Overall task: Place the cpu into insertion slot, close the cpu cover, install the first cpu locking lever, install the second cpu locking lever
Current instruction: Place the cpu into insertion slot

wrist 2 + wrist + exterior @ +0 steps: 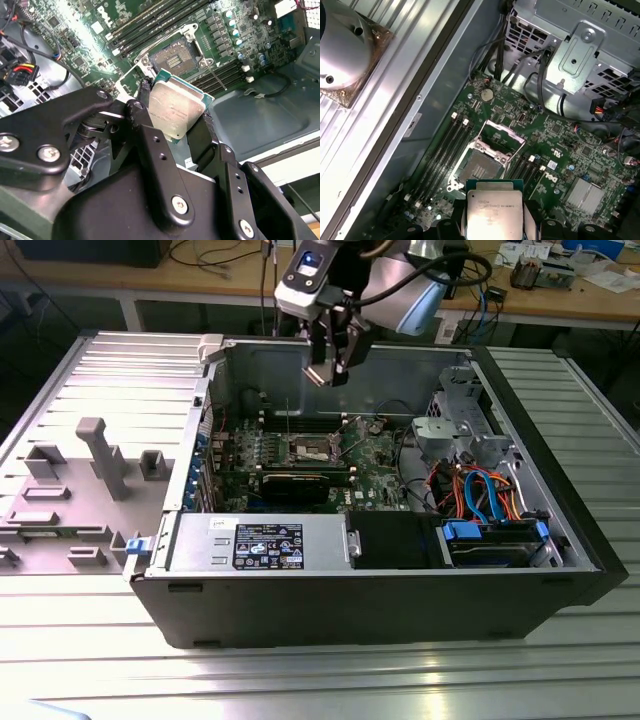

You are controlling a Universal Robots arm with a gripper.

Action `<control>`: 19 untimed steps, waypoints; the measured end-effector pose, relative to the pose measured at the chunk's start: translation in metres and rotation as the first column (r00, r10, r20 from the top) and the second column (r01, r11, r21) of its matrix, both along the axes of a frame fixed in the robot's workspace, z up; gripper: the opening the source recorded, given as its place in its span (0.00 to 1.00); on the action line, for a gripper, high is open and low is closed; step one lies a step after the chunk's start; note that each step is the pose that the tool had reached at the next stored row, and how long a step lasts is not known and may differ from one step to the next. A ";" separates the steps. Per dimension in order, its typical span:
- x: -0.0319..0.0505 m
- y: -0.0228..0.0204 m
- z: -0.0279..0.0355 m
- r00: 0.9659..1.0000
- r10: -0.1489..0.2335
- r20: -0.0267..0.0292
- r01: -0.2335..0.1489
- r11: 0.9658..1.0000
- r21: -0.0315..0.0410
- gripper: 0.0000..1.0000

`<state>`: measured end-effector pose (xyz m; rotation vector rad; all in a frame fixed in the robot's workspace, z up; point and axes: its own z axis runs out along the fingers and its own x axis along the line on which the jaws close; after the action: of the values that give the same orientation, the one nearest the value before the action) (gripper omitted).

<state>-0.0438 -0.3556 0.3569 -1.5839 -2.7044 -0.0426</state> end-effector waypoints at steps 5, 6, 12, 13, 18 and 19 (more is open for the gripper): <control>0.0001 0.0000 -0.0008 1.000 -0.021 -0.002 0.021 1.000 -0.001 0.54; 0.0001 0.0000 -0.0008 1.000 -0.021 -0.002 0.021 1.000 -0.001 0.54; 0.0001 0.0000 -0.0008 1.000 -0.021 -0.002 0.021 1.000 -0.001 0.54; 0.0001 0.0000 -0.0008 1.000 -0.022 -0.002 0.022 1.000 -0.001 0.54; 0.0001 -0.0001 -0.0008 1.000 -0.029 -0.002 0.029 1.000 -0.001 0.54; 0.0001 0.0000 -0.0009 0.999 -0.038 -0.002 0.038 0.999 -0.001 0.54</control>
<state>-0.0437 -0.3557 0.3560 -1.6353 -2.6729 -0.0407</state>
